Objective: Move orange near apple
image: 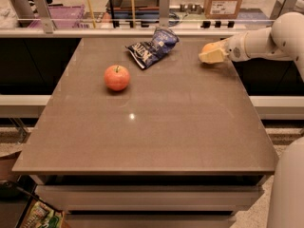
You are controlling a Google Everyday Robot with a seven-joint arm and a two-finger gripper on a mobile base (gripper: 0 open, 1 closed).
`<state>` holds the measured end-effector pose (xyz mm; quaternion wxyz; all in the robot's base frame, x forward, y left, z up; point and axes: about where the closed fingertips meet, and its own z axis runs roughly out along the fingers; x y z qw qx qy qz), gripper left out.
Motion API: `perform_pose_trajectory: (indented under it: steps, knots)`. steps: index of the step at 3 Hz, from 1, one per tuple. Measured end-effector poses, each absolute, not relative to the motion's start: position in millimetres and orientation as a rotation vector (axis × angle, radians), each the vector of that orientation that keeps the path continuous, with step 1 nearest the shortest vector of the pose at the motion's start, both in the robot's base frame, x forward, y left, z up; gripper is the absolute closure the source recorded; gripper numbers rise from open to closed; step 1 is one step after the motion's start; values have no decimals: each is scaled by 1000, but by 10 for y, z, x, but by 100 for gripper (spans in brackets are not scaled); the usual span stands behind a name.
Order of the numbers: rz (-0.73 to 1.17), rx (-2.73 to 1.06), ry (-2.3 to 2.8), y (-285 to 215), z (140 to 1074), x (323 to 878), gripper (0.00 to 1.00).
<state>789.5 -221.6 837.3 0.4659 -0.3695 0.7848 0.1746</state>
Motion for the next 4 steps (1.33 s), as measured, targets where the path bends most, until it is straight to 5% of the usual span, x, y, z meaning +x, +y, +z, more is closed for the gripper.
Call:
perform_pose_trajectory:
  steps: [4]
  knots:
    - [429, -908, 1927, -2214, 8390, 7894, 100]
